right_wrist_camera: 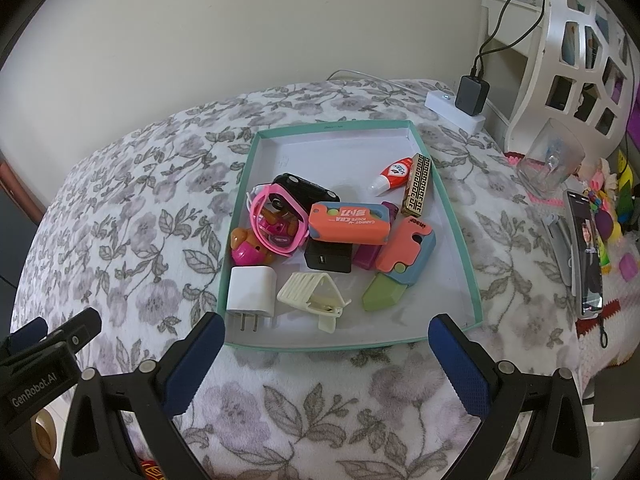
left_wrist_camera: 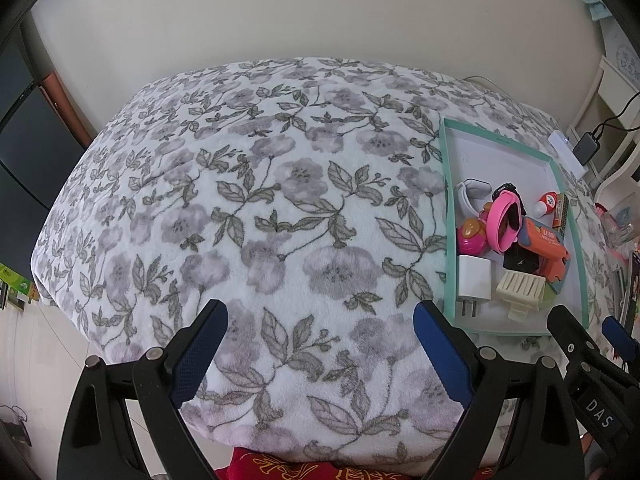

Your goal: Organize rigid objects

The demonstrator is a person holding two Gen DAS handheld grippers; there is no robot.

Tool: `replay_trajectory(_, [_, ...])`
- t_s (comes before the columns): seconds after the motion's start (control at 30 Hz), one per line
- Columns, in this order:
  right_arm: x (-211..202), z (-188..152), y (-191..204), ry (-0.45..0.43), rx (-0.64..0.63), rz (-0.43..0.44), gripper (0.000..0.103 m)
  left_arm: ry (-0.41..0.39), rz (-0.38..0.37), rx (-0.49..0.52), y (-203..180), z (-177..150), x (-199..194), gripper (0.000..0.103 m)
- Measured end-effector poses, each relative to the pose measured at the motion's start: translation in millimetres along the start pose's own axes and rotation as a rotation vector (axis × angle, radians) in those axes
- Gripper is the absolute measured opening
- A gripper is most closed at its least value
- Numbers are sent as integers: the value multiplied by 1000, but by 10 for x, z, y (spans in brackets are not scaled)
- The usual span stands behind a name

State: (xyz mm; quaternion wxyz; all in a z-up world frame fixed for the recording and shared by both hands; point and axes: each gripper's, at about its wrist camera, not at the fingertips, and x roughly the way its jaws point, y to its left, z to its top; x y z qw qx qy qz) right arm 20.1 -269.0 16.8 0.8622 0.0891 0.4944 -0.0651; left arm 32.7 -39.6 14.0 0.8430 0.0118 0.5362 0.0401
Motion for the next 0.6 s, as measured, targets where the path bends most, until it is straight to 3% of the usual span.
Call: replay_trajectory(0.6, [8,-2,4,0,-2,-1,103,-7,1,-5,17,11,-20,94])
